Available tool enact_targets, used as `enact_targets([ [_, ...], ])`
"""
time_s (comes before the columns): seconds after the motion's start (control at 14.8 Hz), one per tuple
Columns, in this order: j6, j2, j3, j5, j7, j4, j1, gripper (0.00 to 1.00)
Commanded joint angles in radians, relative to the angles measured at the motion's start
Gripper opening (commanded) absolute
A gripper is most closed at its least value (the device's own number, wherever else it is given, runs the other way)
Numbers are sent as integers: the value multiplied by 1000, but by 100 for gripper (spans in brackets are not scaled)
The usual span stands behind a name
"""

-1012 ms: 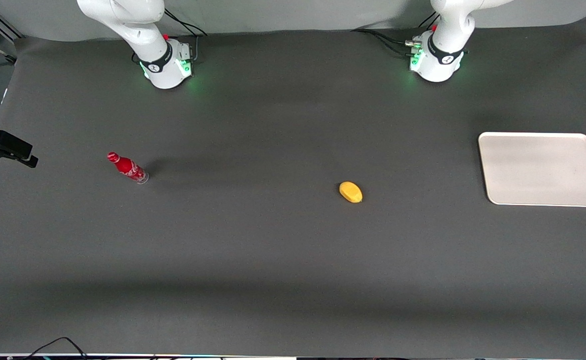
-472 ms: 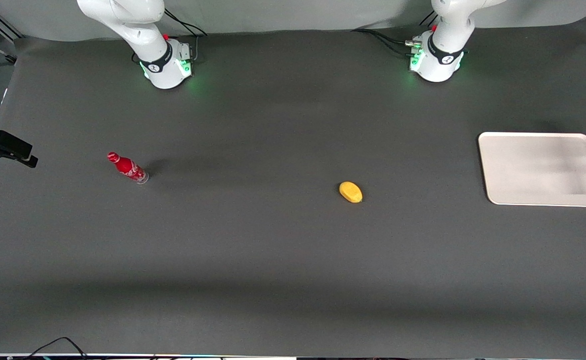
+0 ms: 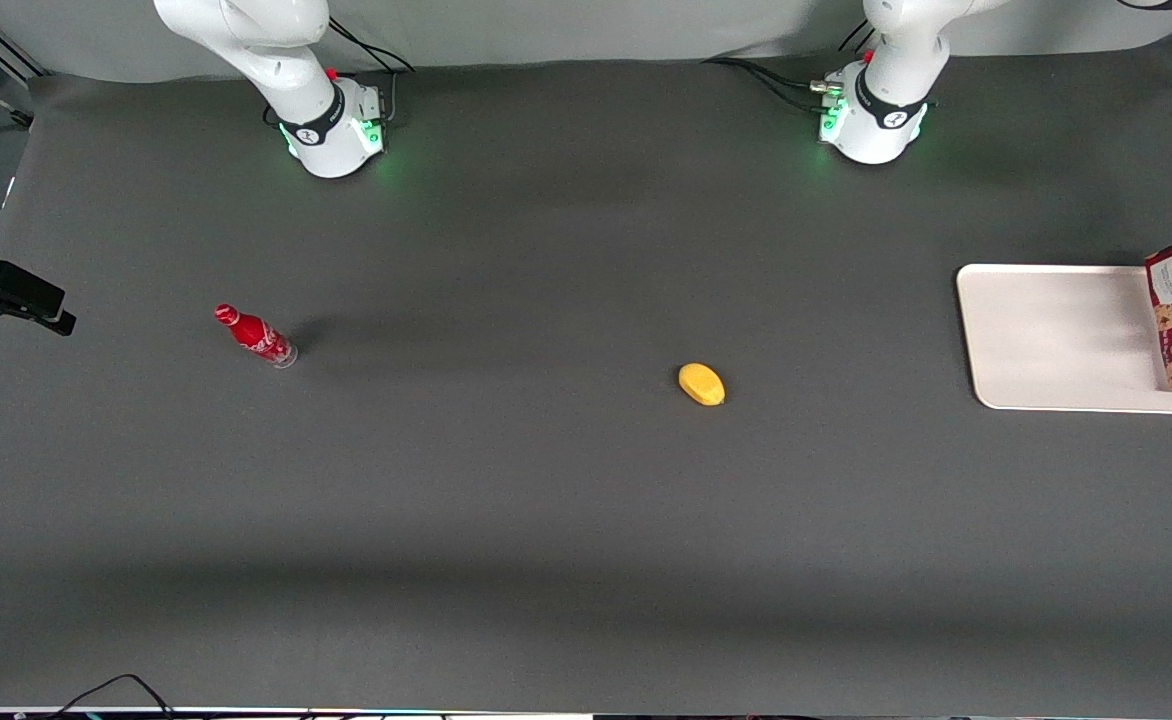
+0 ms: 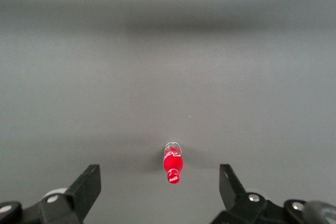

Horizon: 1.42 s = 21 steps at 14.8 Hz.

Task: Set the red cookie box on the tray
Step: 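Lower the box onto the tray and open the left gripper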

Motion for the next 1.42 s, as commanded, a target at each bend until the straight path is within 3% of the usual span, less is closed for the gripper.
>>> enact_targets([
  [0.0,7,15,4,-70,34,17,6,0],
  [0.94,50,53,4,-117,57,25,5,0],
  [1.08,53,58,4,-123,57,25,3,22],
  [1.21,53,58,4,-126,55,25,3,93],
  [1.35,50,53,4,-140,49,28,0,100],
])
